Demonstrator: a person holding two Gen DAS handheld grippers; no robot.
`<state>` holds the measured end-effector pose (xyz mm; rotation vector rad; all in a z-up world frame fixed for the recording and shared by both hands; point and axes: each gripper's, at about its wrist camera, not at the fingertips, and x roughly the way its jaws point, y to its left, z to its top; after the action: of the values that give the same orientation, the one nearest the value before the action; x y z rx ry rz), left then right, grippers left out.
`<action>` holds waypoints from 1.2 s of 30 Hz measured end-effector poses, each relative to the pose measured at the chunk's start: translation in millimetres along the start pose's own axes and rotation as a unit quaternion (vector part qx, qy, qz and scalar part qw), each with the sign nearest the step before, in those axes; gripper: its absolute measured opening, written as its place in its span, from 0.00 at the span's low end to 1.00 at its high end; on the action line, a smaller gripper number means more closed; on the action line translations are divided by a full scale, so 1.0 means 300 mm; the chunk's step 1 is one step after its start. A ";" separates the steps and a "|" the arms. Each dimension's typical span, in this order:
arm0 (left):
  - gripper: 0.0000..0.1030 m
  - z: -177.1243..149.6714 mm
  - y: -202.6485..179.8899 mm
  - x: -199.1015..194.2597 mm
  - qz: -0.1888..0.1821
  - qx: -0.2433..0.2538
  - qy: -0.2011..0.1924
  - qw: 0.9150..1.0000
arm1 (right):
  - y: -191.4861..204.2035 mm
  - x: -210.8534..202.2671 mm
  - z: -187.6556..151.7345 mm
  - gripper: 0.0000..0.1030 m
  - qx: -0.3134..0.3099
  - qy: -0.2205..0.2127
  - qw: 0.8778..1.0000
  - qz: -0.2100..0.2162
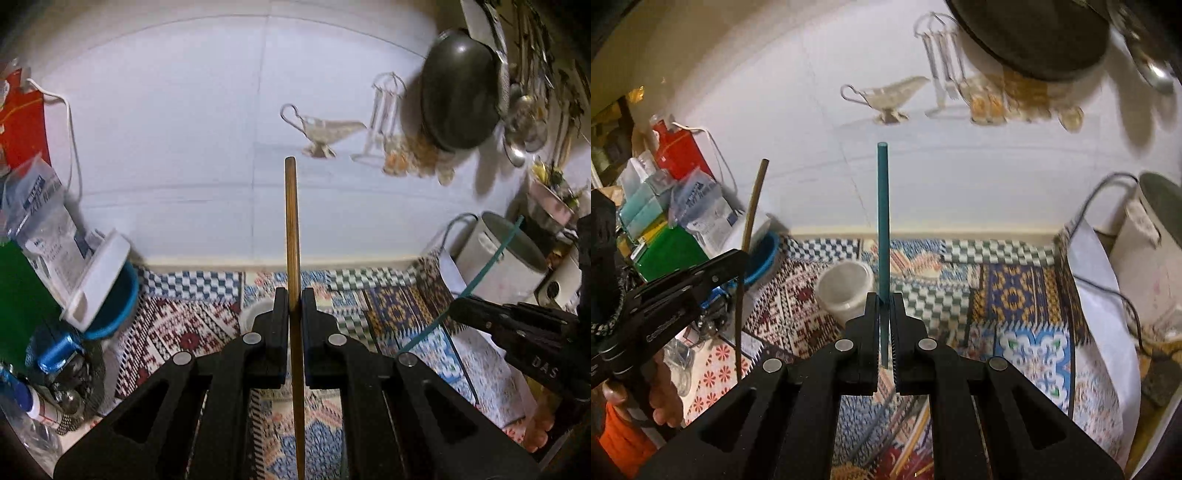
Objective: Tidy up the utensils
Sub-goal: 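Carry both chopsticks upright over the white cup and lower them in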
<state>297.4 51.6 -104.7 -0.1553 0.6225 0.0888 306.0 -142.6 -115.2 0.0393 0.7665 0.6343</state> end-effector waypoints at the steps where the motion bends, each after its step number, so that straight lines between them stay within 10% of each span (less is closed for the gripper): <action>1: 0.05 0.010 0.004 0.003 0.002 -0.001 -0.004 1.000 | 0.004 0.002 0.013 0.05 -0.003 -0.003 1.000 0.002; 18: 0.05 0.186 0.082 0.199 0.036 -0.043 -0.053 0.997 | 0.054 0.106 0.198 0.05 -0.036 -0.032 0.997 0.057; 36: 0.05 0.110 0.136 0.529 0.096 -0.056 -0.031 0.993 | 0.024 0.374 0.206 0.05 -0.031 0.041 0.995 0.090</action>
<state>439.3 103.0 -176.2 -0.2006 0.5700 0.3132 404.2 -63.4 -139.6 0.0255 0.8288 0.8341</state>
